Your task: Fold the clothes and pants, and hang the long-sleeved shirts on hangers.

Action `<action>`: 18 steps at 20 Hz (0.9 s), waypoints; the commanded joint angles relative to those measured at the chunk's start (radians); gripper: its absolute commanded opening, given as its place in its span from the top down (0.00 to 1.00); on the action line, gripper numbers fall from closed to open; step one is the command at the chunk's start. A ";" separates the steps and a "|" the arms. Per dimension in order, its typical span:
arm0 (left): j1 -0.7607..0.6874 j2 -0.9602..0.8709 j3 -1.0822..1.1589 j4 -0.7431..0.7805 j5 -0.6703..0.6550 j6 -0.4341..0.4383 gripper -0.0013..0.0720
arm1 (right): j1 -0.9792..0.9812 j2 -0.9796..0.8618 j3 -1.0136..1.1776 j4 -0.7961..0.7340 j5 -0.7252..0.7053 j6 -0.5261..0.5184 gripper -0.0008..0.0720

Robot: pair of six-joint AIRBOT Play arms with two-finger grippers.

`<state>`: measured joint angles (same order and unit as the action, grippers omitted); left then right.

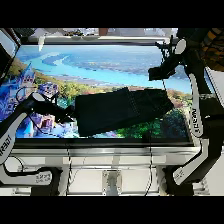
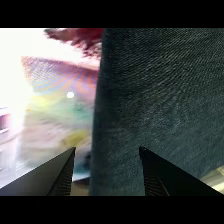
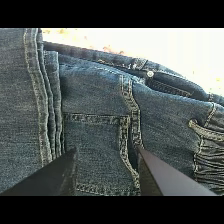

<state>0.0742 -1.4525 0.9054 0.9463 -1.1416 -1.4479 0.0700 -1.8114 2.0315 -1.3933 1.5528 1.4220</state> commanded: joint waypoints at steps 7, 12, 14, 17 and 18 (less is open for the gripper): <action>-0.116 -0.076 0.001 0.002 0.082 -0.034 0.94 | -0.001 0.010 0.001 -0.001 0.021 -0.002 0.43; 0.032 0.010 0.082 0.039 -0.167 -0.035 0.94 | -0.002 0.010 0.001 -0.023 0.053 -0.002 0.43; 0.134 0.096 0.169 0.086 -0.282 -0.076 0.94 | -0.002 0.010 0.001 -0.025 0.053 -0.003 0.43; 0.263 0.201 0.385 0.187 -0.491 -0.145 0.94 | -0.002 0.010 0.001 -0.024 0.043 -0.016 0.43; 0.289 0.216 0.470 0.205 -0.565 -0.158 0.94 | -0.002 0.010 0.001 -0.024 0.037 -0.024 0.43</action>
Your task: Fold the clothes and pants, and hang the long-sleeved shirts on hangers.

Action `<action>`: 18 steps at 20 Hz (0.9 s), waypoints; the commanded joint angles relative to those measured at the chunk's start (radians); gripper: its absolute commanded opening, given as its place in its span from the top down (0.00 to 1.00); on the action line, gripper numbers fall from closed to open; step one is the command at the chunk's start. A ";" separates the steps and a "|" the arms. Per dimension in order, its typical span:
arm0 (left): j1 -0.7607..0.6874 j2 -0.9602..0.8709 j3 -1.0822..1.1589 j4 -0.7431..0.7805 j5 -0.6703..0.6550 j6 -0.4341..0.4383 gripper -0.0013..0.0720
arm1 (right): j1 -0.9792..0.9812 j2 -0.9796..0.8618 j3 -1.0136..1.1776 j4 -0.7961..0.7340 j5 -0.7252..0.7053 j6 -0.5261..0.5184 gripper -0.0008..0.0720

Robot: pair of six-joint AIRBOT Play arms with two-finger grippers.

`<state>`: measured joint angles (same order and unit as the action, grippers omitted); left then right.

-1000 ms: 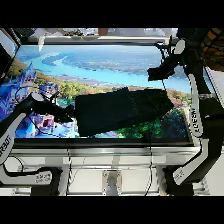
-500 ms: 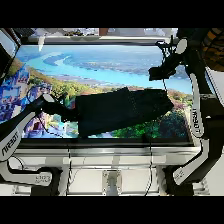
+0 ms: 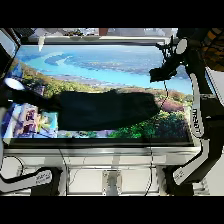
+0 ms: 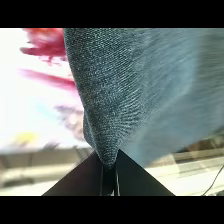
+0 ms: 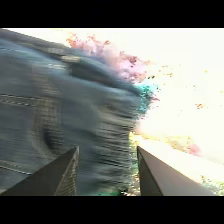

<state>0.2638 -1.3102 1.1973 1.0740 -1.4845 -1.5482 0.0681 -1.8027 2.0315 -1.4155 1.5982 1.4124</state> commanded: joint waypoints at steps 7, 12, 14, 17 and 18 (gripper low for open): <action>-0.045 0.068 0.479 0.078 -0.361 -0.207 0.94 | 0.000 0.001 0.001 -0.002 -0.064 -0.035 0.43; -0.421 -0.084 0.479 0.077 -0.147 -0.315 0.94 | 0.000 0.000 0.001 -0.002 -0.074 -0.055 0.43; -0.570 -0.183 0.480 0.074 -0.032 -0.328 0.94 | 0.000 0.000 0.001 -0.002 -0.074 -0.065 0.43; -0.737 -0.354 0.481 -0.069 0.156 -0.328 0.94 | 0.000 0.000 -0.002 -0.002 -0.074 -0.069 0.43; -0.772 -0.407 0.487 -0.148 0.253 -0.300 0.94 | 0.000 0.000 -0.006 -0.002 -0.074 -0.069 0.43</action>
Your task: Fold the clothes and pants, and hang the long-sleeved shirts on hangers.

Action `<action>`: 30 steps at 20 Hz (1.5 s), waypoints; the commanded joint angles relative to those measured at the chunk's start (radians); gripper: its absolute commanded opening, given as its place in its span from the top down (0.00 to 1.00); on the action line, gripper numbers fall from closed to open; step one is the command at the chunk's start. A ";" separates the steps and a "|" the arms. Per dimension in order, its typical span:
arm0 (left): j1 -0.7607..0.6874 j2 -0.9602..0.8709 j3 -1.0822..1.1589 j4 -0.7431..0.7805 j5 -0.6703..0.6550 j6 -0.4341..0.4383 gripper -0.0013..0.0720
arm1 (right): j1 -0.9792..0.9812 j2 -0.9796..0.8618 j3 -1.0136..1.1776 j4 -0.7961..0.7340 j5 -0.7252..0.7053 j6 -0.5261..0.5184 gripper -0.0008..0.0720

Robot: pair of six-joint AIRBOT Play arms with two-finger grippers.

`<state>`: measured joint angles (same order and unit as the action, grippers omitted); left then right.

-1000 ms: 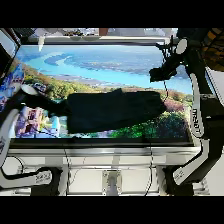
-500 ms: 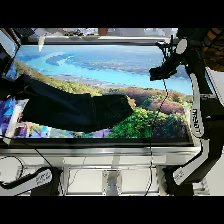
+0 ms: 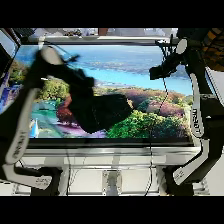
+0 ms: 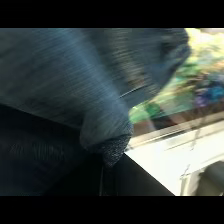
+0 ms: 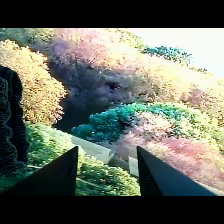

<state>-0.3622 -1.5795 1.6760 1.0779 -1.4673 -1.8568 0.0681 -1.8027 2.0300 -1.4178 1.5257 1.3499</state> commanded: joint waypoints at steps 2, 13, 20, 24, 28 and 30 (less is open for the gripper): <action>-0.192 -0.217 0.022 -0.320 0.432 0.074 0.93 | 0.000 0.000 -0.018 0.001 0.000 -0.006 0.43; -0.211 -0.288 0.069 -0.589 0.526 0.253 0.39 | 0.000 -0.004 -0.032 0.004 0.006 -0.041 0.42; -0.103 -0.138 0.068 0.436 0.045 -0.006 0.45 | 0.003 -0.040 -0.199 0.238 0.007 -0.167 0.04; -0.098 -0.090 0.065 0.658 -0.131 0.091 0.45 | 0.047 -0.103 -0.317 0.313 -0.047 -0.195 0.04; -0.103 -0.086 0.019 0.572 -0.113 0.092 0.45 | 0.123 -0.138 -0.325 0.309 -0.099 -0.204 0.04; -0.129 -0.086 -0.079 0.563 -0.106 0.091 0.45 | 0.151 -0.147 -0.325 0.303 -0.125 -0.204 0.04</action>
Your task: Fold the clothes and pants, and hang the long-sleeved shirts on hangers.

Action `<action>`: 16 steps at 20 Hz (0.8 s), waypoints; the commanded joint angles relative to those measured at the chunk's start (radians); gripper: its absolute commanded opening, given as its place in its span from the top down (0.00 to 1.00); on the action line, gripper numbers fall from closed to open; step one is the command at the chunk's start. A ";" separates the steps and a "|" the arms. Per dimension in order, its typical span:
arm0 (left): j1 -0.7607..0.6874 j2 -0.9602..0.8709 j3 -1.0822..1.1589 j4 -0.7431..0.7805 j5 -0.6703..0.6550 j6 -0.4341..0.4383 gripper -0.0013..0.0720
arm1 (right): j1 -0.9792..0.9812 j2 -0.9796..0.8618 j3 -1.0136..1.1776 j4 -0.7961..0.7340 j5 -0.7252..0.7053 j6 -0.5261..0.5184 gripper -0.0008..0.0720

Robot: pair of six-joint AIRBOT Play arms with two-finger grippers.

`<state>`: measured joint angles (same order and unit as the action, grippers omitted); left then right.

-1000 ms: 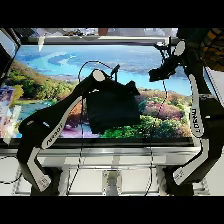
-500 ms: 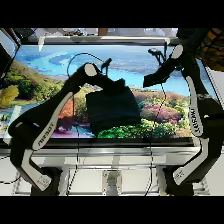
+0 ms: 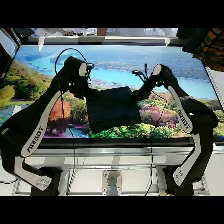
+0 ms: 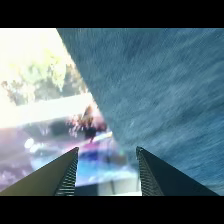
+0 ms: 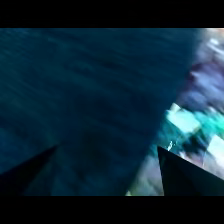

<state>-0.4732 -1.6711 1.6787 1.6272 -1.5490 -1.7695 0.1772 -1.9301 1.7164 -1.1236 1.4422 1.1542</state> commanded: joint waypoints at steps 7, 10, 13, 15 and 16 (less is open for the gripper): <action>-0.279 0.043 -0.343 0.014 0.191 -0.027 0.45 | 0.052 -0.024 -0.011 -0.049 -0.056 0.014 0.06; -0.395 0.036 -0.346 0.014 0.267 -0.072 0.45 | 0.052 -0.024 -0.011 -0.051 -0.058 0.018 0.11; -0.464 0.028 -0.359 0.013 0.277 -0.109 0.53 | 0.052 -0.023 -0.007 -0.064 -0.059 0.027 0.29; -0.502 0.055 -0.359 0.014 0.277 -0.109 0.52 | 0.046 -0.023 0.013 -0.107 -0.072 0.034 0.78; -0.510 0.078 -0.359 0.014 0.277 -0.113 0.52 | 0.039 -0.023 0.027 -0.125 -0.083 0.037 0.95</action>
<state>-0.9298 -1.6238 1.3262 1.6405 -1.2865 -1.8618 0.2241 -1.9526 1.7226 -1.1938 1.3815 1.1812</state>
